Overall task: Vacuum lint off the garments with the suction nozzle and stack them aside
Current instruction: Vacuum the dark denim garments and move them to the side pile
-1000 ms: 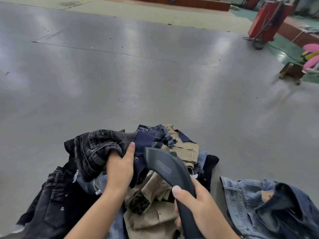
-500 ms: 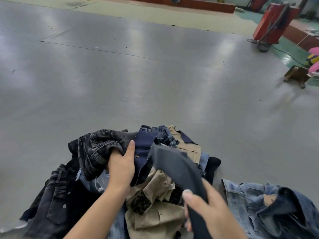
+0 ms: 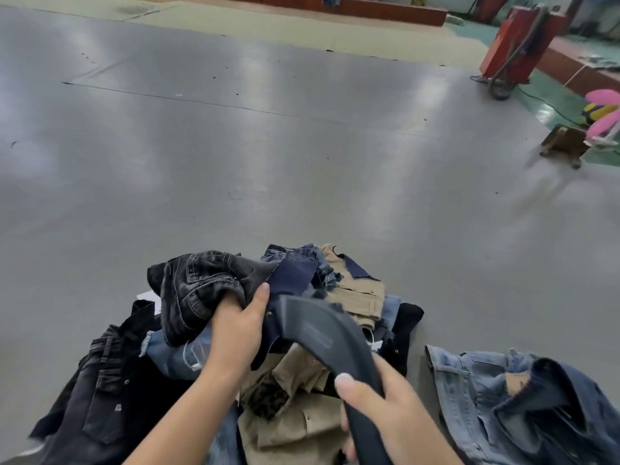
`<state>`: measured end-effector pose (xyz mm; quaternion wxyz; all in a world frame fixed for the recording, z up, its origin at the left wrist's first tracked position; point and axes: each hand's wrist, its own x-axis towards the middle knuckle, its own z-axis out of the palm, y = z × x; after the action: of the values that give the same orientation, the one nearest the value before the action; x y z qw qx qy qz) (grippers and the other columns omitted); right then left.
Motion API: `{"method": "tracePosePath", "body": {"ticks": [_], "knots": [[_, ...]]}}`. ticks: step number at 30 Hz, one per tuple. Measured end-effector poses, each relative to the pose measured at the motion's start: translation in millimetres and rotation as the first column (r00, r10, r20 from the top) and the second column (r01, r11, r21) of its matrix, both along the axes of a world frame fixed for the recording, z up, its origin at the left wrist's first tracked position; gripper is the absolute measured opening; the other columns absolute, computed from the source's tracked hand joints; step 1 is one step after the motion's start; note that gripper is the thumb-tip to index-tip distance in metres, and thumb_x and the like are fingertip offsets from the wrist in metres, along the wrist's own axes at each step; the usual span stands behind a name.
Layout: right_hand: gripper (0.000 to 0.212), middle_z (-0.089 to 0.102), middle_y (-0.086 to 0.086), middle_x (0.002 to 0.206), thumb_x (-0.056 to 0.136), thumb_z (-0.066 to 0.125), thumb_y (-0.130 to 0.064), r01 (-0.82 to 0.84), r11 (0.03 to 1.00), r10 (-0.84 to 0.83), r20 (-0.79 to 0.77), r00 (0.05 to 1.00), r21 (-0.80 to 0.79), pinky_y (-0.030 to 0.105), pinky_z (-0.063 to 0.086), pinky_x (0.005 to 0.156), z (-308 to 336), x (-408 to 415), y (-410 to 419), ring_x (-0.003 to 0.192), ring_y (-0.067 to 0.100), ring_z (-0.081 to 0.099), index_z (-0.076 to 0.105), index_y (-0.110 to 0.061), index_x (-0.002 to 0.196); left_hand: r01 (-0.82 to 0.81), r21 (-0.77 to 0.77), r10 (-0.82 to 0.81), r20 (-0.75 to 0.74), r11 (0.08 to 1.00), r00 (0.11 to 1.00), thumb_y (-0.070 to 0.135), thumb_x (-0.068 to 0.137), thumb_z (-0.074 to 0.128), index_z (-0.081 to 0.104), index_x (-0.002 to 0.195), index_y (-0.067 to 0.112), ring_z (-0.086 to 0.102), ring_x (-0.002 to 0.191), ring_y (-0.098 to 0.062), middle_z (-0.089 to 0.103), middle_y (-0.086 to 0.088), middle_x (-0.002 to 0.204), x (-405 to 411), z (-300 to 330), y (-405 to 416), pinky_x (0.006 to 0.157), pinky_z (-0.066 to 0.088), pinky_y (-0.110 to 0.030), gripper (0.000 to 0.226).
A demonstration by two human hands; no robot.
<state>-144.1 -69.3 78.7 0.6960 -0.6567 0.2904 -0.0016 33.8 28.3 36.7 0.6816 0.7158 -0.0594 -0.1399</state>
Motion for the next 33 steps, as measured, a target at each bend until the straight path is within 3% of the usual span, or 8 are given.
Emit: {"method": "tracePosePath", "body": {"ticks": [4, 10, 14, 17, 19, 22, 28, 33], "knots": [[0.026, 0.066, -0.002, 0.066, 0.076, 0.070, -0.043, 0.107, 0.994, -0.106, -0.038, 0.994, 0.025, 0.035, 0.046, 0.064, -10, 12, -2, 0.056, 0.016, 0.060, 0.065, -0.029, 0.098, 0.035, 0.023, -0.035, 0.004, 0.999, 0.999, 0.018, 0.093, 0.060, 0.064, 0.095, 0.017, 0.063, 0.101, -0.016, 0.069, 0.001, 0.102, -3, -3, 0, 0.098, 0.047, -0.042, 0.004], [0.015, 0.058, 0.009, 0.061, 0.088, 0.063, -0.024, 0.335, 0.937, -0.335, -0.011, 0.942, 0.100, 0.030, 0.047, 0.044, -6, 23, -30, 0.046, 0.026, 0.056, 0.060, -0.012, 0.097, 0.147, 0.009, -0.146, -0.021, 0.989, 0.989, 0.019, 0.091, 0.062, 0.062, 0.087, 0.021, 0.064, 0.084, 0.010, 0.072, 0.019, 0.084, -10, -7, 0, 0.068, 0.047, -0.008, 0.005], [0.021, 0.056, 0.012, 0.060, 0.081, 0.070, -0.029, 0.282, 0.947, -0.291, 0.041, 0.956, 0.153, 0.031, 0.048, 0.045, 1, 9, -27, 0.047, 0.028, 0.055, 0.061, -0.014, 0.093, 0.110, -0.052, -0.115, -0.117, 0.993, 0.986, 0.011, 0.091, 0.062, 0.063, 0.097, 0.018, 0.070, 0.092, -0.014, 0.074, 0.003, 0.096, 1, -9, 3, 0.080, 0.053, -0.031, 0.010], [0.022, 0.060, 0.008, 0.062, 0.071, 0.073, -0.037, 0.114, 0.983, -0.126, 0.071, 0.990, 0.145, 0.033, 0.048, 0.050, 3, -1, -10, 0.049, 0.026, 0.057, 0.067, -0.031, 0.091, 0.055, -0.107, -0.074, -0.186, 0.993, 0.980, 0.007, 0.092, 0.059, 0.063, 0.107, 0.011, 0.068, 0.098, -0.028, 0.072, -0.010, 0.103, 5, -9, 3, 0.090, 0.052, -0.046, 0.017], [0.023, 0.066, 0.001, 0.067, 0.067, 0.069, -0.043, 0.051, 0.994, -0.055, 0.041, 0.998, 0.102, 0.034, 0.047, 0.061, -2, -1, 2, 0.056, 0.018, 0.060, 0.066, -0.044, 0.091, 0.019, -0.134, -0.047, -0.211, 0.991, 0.976, 0.006, 0.092, 0.057, 0.063, 0.108, 0.007, 0.068, 0.097, -0.031, 0.072, -0.013, 0.101, 5, -11, 2, 0.090, 0.052, -0.047, 0.017], [0.038, 0.067, -0.006, 0.070, 0.065, 0.067, -0.047, 0.046, 0.997, -0.044, -0.022, 0.999, 0.064, 0.033, 0.044, 0.069, -10, 4, 10, 0.060, 0.008, 0.060, 0.064, -0.039, 0.103, 0.009, -0.146, -0.042, -0.220, 0.989, 0.975, 0.005, 0.092, 0.056, 0.063, 0.108, 0.003, 0.067, 0.098, -0.034, 0.071, -0.016, 0.102, 7, -13, 1, 0.090, 0.052, -0.049, 0.017], [0.019, 0.060, 0.006, 0.061, 0.087, 0.065, -0.029, 0.221, 0.973, -0.221, -0.013, 0.975, 0.070, 0.030, 0.048, 0.048, -10, 16, -15, 0.048, 0.023, 0.057, 0.060, -0.017, 0.101, 0.098, -0.184, -0.142, -0.244, 0.978, 0.959, 0.004, 0.091, 0.056, 0.064, 0.105, 0.007, 0.071, 0.090, -0.032, 0.074, -0.014, 0.097, 3, -17, 3, 0.080, 0.053, -0.044, 0.016], [0.022, 0.060, 0.007, 0.061, 0.088, 0.063, -0.028, 0.396, 0.917, -0.397, 0.000, 0.918, 0.038, 0.031, 0.050, 0.047, -5, 14, -46, 0.047, 0.026, 0.057, 0.057, -0.010, 0.099, 0.085, -0.226, -0.141, -0.247, 0.970, 0.959, 0.001, 0.091, 0.053, 0.065, 0.101, 0.011, 0.073, 0.083, -0.027, 0.075, -0.011, 0.093, 3, -13, 6, 0.060, 0.056, -0.031, 0.018]]}}
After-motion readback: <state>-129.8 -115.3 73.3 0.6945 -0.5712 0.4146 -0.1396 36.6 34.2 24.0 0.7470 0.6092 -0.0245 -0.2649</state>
